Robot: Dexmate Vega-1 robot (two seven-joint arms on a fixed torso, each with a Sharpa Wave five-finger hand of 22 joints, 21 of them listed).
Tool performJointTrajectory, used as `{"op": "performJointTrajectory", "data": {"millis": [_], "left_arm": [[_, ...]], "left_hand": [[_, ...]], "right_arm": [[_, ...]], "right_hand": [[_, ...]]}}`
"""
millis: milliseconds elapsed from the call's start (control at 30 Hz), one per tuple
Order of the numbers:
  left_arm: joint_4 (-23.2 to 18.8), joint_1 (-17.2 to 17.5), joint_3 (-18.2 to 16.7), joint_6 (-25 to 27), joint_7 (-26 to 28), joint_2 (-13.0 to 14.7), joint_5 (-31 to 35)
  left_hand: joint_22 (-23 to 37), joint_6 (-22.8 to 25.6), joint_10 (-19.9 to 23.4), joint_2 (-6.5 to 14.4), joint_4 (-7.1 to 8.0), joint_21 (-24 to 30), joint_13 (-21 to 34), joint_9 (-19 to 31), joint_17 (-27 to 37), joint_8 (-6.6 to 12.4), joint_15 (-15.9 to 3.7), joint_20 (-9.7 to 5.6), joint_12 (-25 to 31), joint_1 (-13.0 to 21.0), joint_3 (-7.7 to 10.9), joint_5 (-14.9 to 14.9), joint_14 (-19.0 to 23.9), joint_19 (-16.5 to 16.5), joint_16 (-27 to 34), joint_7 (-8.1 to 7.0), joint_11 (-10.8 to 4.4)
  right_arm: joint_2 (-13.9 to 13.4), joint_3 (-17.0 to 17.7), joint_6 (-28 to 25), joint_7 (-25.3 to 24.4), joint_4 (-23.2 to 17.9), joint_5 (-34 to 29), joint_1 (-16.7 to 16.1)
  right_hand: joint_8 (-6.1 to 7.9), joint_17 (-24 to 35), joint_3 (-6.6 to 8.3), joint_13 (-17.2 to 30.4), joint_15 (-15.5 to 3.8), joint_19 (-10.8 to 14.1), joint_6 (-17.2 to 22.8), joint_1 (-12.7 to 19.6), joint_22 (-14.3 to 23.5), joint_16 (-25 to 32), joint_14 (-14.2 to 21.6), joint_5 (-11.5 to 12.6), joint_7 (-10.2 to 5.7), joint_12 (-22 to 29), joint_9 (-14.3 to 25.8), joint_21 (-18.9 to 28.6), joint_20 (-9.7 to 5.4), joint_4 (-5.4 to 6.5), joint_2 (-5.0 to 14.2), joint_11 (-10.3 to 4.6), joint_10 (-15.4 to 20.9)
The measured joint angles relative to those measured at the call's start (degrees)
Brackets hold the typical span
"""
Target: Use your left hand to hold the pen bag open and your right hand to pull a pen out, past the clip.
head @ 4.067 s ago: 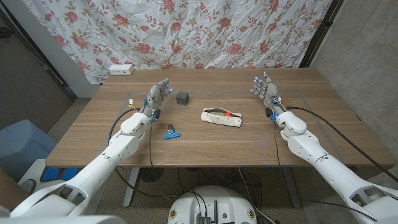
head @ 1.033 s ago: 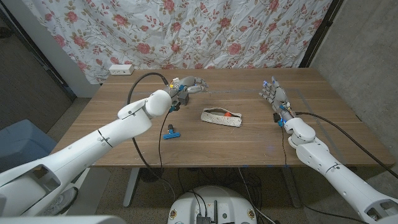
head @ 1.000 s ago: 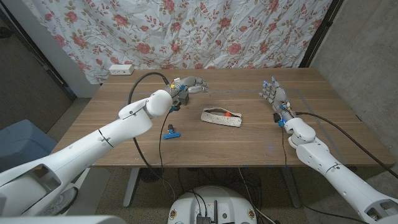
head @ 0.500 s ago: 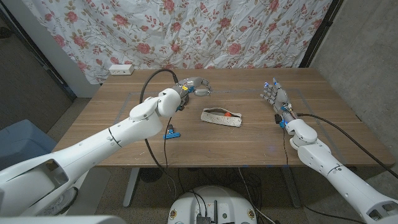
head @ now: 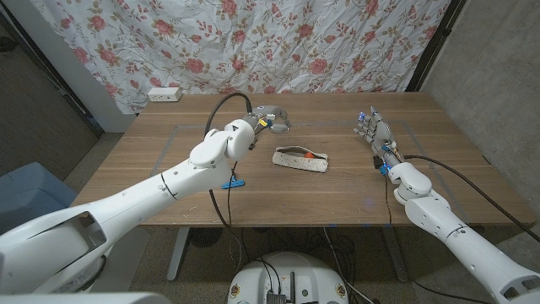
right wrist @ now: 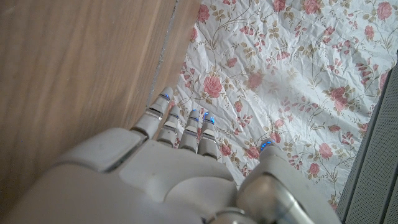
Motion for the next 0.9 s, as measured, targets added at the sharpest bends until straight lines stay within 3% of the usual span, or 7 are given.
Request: {"op": "performJointTrajectory", "data": {"millis": [267,533,567,900], "left_arm": [[1.26,-0.54,1.92,0.72,-3.56,-1.80,7.16],[2.67,-0.52,3.40,0.72,-3.56,-3.97,7.16],[2.96,-0.39,3.57,1.29,-6.83,-4.34,14.59],[4.93,0.98,3.95,1.64,-8.72,-6.97,21.13]], "left_hand": [[0.00,1.59,1.01,-0.66,0.17,0.00,0.03,0.00,0.00,-0.40,0.05,-0.21,0.00,1.12,-0.65,0.00,1.29,0.81,0.00,-0.36,-0.19],[-0.01,2.89,1.52,-0.88,0.24,0.00,0.30,0.00,0.00,-0.40,0.00,-0.28,0.00,2.25,-1.25,0.00,1.84,0.88,0.00,-0.64,0.11],[-0.01,3.05,1.52,-1.03,0.32,0.00,0.30,0.06,0.00,-0.40,0.02,-0.28,0.00,2.40,-1.43,0.00,1.82,0.88,0.00,-0.80,0.12],[-0.01,4.02,0.46,-1.18,0.55,0.00,0.29,0.29,0.00,-0.95,0.30,-0.16,-0.46,3.16,-2.14,0.00,0.48,-0.06,-0.27,-1.28,0.53]], "right_arm": [[-0.01,0.04,-0.11,0.20,0.11,0.36,-0.04],[-0.01,0.04,-0.12,0.80,0.11,0.88,-0.04],[0.08,0.17,-0.11,0.93,0.65,0.94,-0.05],[0.33,0.20,0.38,1.84,1.48,1.38,0.36]], "right_hand": [[0.23,0.00,0.00,0.00,0.00,0.00,0.51,0.00,0.00,0.00,0.00,0.00,-0.11,0.10,0.00,0.00,0.00,0.00,0.00,-0.09,0.09],[0.26,-0.26,0.00,0.00,0.00,0.00,1.34,-0.38,0.00,0.00,0.00,-0.02,0.11,0.22,-0.01,0.00,0.00,0.00,0.37,-0.09,0.09],[0.26,-0.26,0.00,0.00,0.00,0.00,1.43,-0.38,0.00,0.00,0.00,-0.02,0.20,0.22,-0.01,0.00,0.00,0.00,0.37,-0.09,0.08],[0.26,-0.52,0.00,0.00,-0.01,0.00,1.63,-0.38,0.00,0.00,-0.01,-0.02,0.41,0.22,-0.01,0.00,0.00,0.00,0.37,0.22,0.40]]}}
